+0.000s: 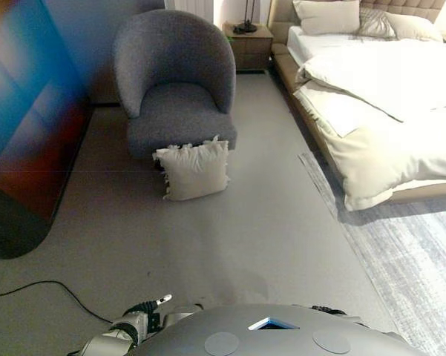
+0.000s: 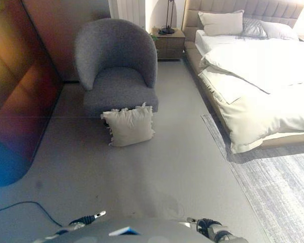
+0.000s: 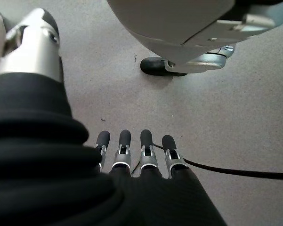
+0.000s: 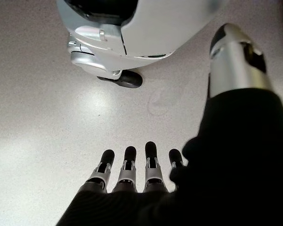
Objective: Pick up the cushion and take it to the sofa
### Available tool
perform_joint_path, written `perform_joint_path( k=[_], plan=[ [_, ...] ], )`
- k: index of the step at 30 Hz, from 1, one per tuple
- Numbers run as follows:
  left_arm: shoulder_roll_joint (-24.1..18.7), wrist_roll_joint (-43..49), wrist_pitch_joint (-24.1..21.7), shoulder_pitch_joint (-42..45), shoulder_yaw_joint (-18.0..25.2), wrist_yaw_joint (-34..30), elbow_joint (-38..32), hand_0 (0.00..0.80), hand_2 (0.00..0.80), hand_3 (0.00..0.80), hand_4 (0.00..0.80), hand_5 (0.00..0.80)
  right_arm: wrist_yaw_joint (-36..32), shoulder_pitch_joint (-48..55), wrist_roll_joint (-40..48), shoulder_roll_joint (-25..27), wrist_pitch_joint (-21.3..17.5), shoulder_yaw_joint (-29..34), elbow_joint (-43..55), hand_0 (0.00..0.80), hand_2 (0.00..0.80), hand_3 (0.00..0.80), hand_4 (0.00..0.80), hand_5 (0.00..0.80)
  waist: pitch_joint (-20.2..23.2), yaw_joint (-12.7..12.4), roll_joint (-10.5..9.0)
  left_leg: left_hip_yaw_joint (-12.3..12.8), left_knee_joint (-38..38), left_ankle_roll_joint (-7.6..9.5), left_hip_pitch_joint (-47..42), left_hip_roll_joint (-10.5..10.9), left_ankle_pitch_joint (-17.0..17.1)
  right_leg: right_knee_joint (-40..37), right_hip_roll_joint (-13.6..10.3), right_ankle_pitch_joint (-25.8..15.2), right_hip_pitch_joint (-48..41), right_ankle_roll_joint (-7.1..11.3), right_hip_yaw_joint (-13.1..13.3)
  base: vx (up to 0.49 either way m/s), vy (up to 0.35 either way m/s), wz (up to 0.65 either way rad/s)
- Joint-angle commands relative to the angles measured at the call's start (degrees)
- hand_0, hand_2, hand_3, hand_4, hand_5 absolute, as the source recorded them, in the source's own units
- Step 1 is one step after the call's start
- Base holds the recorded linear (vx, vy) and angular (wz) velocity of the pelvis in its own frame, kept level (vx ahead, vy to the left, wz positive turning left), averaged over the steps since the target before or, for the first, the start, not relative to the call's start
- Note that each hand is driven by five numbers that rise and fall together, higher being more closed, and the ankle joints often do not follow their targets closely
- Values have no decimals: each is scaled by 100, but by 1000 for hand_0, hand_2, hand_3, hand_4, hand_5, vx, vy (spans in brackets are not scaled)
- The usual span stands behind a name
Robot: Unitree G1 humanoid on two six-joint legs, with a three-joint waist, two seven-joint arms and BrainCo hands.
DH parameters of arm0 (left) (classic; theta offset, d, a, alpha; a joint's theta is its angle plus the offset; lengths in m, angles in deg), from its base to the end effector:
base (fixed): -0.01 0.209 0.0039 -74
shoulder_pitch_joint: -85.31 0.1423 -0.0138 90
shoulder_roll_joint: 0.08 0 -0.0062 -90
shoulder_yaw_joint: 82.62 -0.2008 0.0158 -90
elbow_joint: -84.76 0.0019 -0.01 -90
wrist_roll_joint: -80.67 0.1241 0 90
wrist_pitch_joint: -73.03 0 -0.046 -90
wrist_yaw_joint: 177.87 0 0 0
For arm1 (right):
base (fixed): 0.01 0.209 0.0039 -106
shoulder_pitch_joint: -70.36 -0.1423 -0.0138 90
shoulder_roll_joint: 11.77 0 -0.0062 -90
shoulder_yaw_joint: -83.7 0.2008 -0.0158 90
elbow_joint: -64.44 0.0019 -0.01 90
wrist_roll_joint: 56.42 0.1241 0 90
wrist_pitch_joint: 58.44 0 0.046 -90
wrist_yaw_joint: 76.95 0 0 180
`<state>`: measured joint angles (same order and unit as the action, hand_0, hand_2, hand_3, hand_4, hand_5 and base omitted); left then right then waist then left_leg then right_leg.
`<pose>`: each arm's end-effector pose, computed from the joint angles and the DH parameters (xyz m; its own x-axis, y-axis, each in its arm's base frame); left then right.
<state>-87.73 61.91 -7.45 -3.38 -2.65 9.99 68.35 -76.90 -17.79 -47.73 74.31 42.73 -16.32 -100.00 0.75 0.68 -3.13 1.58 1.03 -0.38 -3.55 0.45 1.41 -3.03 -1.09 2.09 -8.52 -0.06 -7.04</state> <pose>0.0416 0.2253 -0.1244 0.0744 0.2941 -0.9529 -0.1533 0.9475 0.2805 0.0341 -0.2174 -0.1270 0.0404 -0.1683 -0.9849 -0.0253 0.9852 -0.1694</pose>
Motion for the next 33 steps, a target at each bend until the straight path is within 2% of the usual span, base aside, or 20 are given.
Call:
perform_joint_path(
  k=[1,2,4,9,11,13,14,16,18,19,20,22,23,25,26,27,28,29,31,33],
  plan=[
    [229,-103,-181,-414,4,-60,90,0,0,0,0,0,17,-573,94,227,164,-190,-86,0,0,0,0,0,-644,-113,-160,416,-2789,283,821,-36,-1202,637,-1,411,437,-59,239,-25,-134,10],
    [243,-185,-179,-397,46,-69,89,0,0,0,0,0,31,-603,164,257,238,-206,-80,0,0,0,0,0,-742,-152,-153,419,-3194,316,1137,-58,-1110,755,36,427,454,-128,300,28,-84,9],
    [229,-156,-221,-352,94,-69,83,0,0,0,0,0,6,-610,281,287,251,-173,-106,0,0,0,0,0,-883,-235,-89,422,-3130,295,1483,-26,-921,868,133,530,360,-138,398,145,-26,-7],
    [145,-203,-173,-139,239,-8,122,0,0,0,0,0,-36,-500,67,295,155,32,-246,0,0,0,0,0,-925,-428,187,670,-1030,29,1690,131,-124,793,534,927,-285,-24,544,418,32,-1],
    [132,-154,-145,-41,219,-86,160,0,0,0,0,0,-42,-493,65,304,163,47,-288,0,0,0,0,0,-864,-533,280,681,-110,-73,1701,152,237,832,704,1203,-617,-19,656,644,62,18],
    [135,-179,-134,19,199,-126,199,0,0,0,0,0,-47,-492,102,311,201,61,-311,0,0,0,0,0,-819,-610,285,587,396,-93,1670,187,316,928,755,1413,-833,-8,778,678,71,8],
    [143,-151,-134,91,238,-163,251,0,0,0,0,0,-62,-505,143,310,278,73,-346,0,0,0,0,0,-767,-682,272,457,397,-114,1846,159,225,1099,779,1607,-999,2,867,781,80,-23],
    [153,-173,-114,134,280,-184,314,0,0,0,0,0,-30,-497,208,297,388,85,-400,0,0,0,0,0,-711,-749,252,434,397,-156,1981,90,219,1275,744,1821,-1150,14,841,794,103,-45],
    [162,-42,-140,190,348,-238,374,0,0,0,0,0,14,-422,268,289,435,151,-474,0,0,0,0,0,-645,-791,229,507,397,-229,2135,-25,233,1481,645,2032,-1334,50,677,947,188,-31],
    [166,44,-148,224,368,-254,366,0,0,0,0,0,47,-388,320,282,441,189,-500,0,0,0,0,0,-614,-786,129,511,397,-146,2044,55,52,1697,457,2019,-1402,152,585,1078,273,-14],
    [154,77,-128,241,370,-267,353,0,0,0,0,0,85,-382,373,267,460,234,-511,0,0,0,0,0,-581,-779,82,587,397,-63,1951,77,-21,1958,319,1819,-1390,300,494,1016,286,-12],
    [83,168,-162,219,389,-201,333,0,0,0,0,0,169,-376,460,222,559,383,-513,0,0,0,0,0,-555,-771,-41,671,310,60,1743,189,85,2573,-15,1237,-1251,645,389,988,251,-12],
    [15,238,-248,185,398,-257,307,0,0,0,0,0,144,-356,406,212,530,429,-467,0,0,0,0,0,-541,-797,-107,585,-179,121,1815,257,74,2887,-143,918,-1209,765,347,952,184,-10],
    [-96,268,-369,81,396,-393,188,0,0,0,0,0,13,-341,132,173,397,352,-277,0,0,0,0,0,-487,-856,-203,434,-567,285,1875,396,-18,3508,-274,239,-1028,966,363,794,103,-3],
    [-147,278,-375,-19,314,-386,95,0,0,0,0,0,66,-350,234,142,328,279,-164,0,0,0,0,0,-449,-859,-129,370,-642,371,1862,344,-39,3851,-127,-110,-727,978,486,662,62,0],
    [-186,278,-349,-93,248,-390,41,0,0,0,0,0,155,-371,398,120,286,242,-100,0,0,0,0,0,-442,-832,-122,337,-631,409,1797,369,-78,4015,-56,-255,-507,1001,539,581,43,0],
    [-219,277,-332,-160,198,-409,0,0,0,0,0,0,252,-397,598,98,237,213,-49,0,0,0,0,0,-440,-802,-117,311,-603,438,1727,393,-104,4112,-2,-347,-333,1019,573,592,61,-7],
    [-276,200,-314,-287,113,-469,-35,0,0,0,0,0,274,-482,712,111,220,226,14,0,0,0,0,0,-436,-700,-72,290,-534,490,1535,444,-169,3874,39,-195,14,986,494,639,74,-7],
    [-283,114,-258,-418,70,-482,-68,0,0,0,0,0,398,-589,1026,82,121,300,3,0,0,0,0,0,-451,-595,23,419,-446,522,1216,436,-241,3329,-118,-16,488,915,88,601,73,-7],
    [-243,31,-199,-552,104,-471,-13,0,0,0,0,0,502,-619,985,78,47,321,12,0,0,0,0,0,-499,-487,185,377,-302,499,739,303,-348,2808,-278,111,1123,757,-322,478,28,-33]
  ],
)
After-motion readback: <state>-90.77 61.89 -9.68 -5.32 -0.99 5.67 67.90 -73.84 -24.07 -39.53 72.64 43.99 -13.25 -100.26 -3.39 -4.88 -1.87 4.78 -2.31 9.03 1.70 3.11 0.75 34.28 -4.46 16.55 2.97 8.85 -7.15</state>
